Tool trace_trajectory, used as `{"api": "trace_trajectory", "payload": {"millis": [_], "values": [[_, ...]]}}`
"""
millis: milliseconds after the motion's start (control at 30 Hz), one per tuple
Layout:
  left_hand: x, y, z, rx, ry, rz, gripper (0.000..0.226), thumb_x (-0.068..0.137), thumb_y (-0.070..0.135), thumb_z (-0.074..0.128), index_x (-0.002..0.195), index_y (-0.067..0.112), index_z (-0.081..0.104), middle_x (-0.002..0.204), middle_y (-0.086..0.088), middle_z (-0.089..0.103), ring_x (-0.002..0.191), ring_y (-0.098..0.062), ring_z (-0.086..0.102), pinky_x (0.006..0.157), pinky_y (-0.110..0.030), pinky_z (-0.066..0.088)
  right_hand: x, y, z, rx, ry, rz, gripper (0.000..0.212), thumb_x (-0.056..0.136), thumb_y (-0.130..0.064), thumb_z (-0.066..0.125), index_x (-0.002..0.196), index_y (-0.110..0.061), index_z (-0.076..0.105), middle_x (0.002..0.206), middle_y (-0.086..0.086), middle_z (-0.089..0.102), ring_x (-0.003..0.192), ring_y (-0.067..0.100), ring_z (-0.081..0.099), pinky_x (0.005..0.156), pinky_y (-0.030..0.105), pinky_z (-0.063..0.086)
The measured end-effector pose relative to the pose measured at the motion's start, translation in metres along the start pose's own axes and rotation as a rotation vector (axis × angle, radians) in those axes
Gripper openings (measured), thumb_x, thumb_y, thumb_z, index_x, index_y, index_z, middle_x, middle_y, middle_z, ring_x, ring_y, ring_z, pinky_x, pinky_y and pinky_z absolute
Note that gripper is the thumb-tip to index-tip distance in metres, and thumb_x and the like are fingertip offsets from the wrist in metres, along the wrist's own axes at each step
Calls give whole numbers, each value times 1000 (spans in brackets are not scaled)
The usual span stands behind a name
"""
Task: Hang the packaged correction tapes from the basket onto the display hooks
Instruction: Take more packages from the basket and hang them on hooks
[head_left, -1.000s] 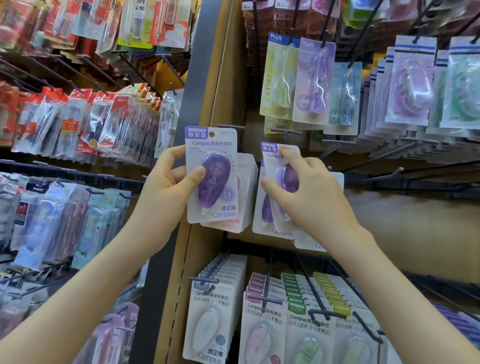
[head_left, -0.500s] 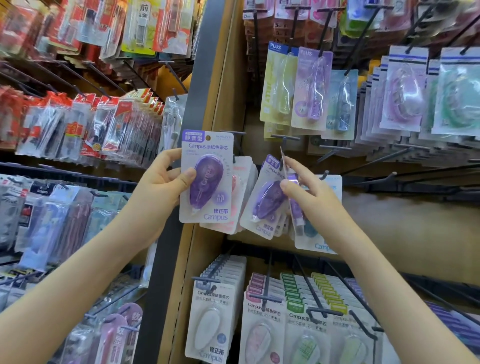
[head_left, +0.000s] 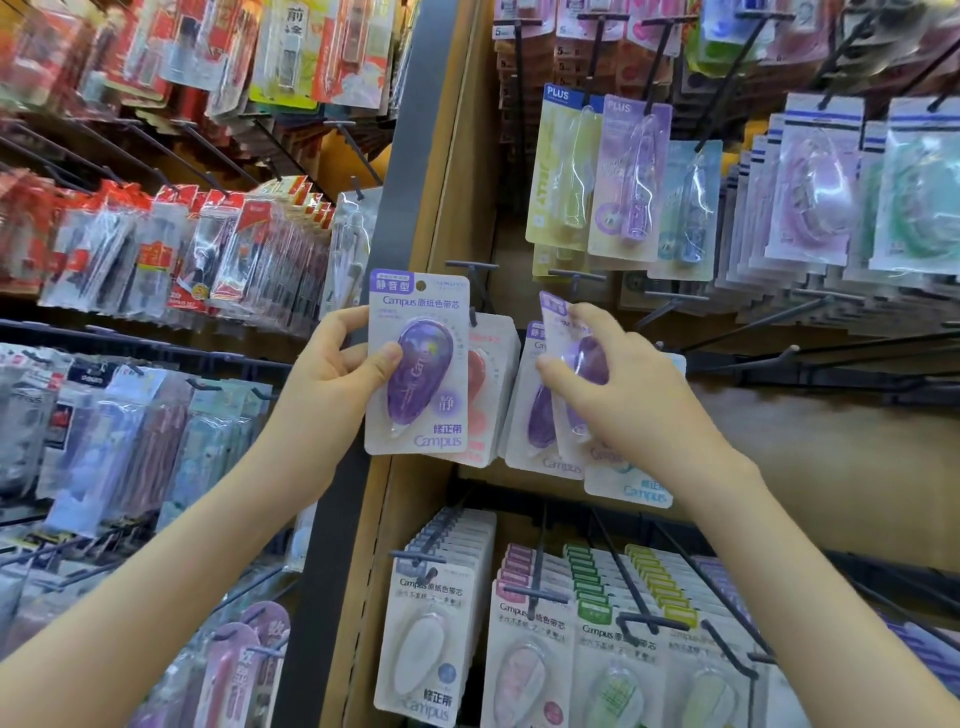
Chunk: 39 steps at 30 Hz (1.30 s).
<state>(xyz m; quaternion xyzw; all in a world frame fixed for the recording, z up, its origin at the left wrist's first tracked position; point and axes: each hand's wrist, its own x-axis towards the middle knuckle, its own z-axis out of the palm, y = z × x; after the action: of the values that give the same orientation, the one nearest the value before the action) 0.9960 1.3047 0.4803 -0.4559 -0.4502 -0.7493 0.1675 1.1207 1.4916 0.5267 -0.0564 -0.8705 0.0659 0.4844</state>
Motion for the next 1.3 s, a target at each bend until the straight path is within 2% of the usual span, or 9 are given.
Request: {"api": "trace_trajectory", "payload": {"millis": [167,233,333,467,600,800,1000,1200,1300], "values": [[-2,1,2,21,0,-6,28,94,19,51,122,25,46,90,11,74,84,-7,71,58,-20,56,5,12,-14,523,-229,125,39,92,-52,50,129,-53,39,131,-7,52,106,18,60,89,44,53],[-4,3,4,36,-6,8,28,95,18,50,120,27,46,89,14,74,84,-6,71,58,-19,56,5,15,-17,581,-288,144,41,92,-51,50,131,-55,38,139,-5,49,112,22,59,95,47,51],[-6,5,8,54,-6,29,30,92,20,52,120,28,46,90,14,74,85,-7,71,60,-22,57,0,14,-16,278,-227,39,56,93,-53,47,144,-51,24,129,-7,50,107,14,52,84,26,44],[-7,5,16,47,-25,30,30,91,20,53,119,29,46,90,13,74,84,-8,71,59,-21,57,-6,8,-4,-210,11,-95,67,90,-61,42,149,-41,16,131,2,45,112,24,52,81,33,44],[-7,2,19,59,14,33,22,93,20,53,109,33,48,86,14,74,80,-7,71,57,-20,56,-7,3,4,-449,47,-139,72,90,-63,42,150,-42,7,141,6,31,104,32,59,70,32,44],[-8,-1,11,127,108,52,22,96,19,54,102,38,46,83,18,73,77,-4,70,55,-19,55,3,3,7,-393,7,-60,75,89,-65,41,150,-42,5,142,7,33,114,31,55,83,39,50],[-12,2,11,81,83,37,21,95,17,53,103,36,47,83,17,73,77,-4,71,55,-18,54,-11,1,20,-379,-81,-9,68,93,-64,35,149,-48,0,159,13,-1,118,41,52,88,42,48],[-11,4,24,21,62,4,20,95,16,53,108,32,48,87,10,73,78,-5,71,55,-19,54,-12,-1,38,-268,-64,62,68,97,-55,37,150,-43,-2,158,16,-7,110,36,58,83,40,51],[-13,4,34,-21,32,-18,21,95,14,53,108,30,49,97,4,72,83,-10,71,57,-21,56,-13,0,35,-236,-118,80,66,97,-56,34,150,-44,-4,159,15,-9,120,37,52,89,42,48]]}}
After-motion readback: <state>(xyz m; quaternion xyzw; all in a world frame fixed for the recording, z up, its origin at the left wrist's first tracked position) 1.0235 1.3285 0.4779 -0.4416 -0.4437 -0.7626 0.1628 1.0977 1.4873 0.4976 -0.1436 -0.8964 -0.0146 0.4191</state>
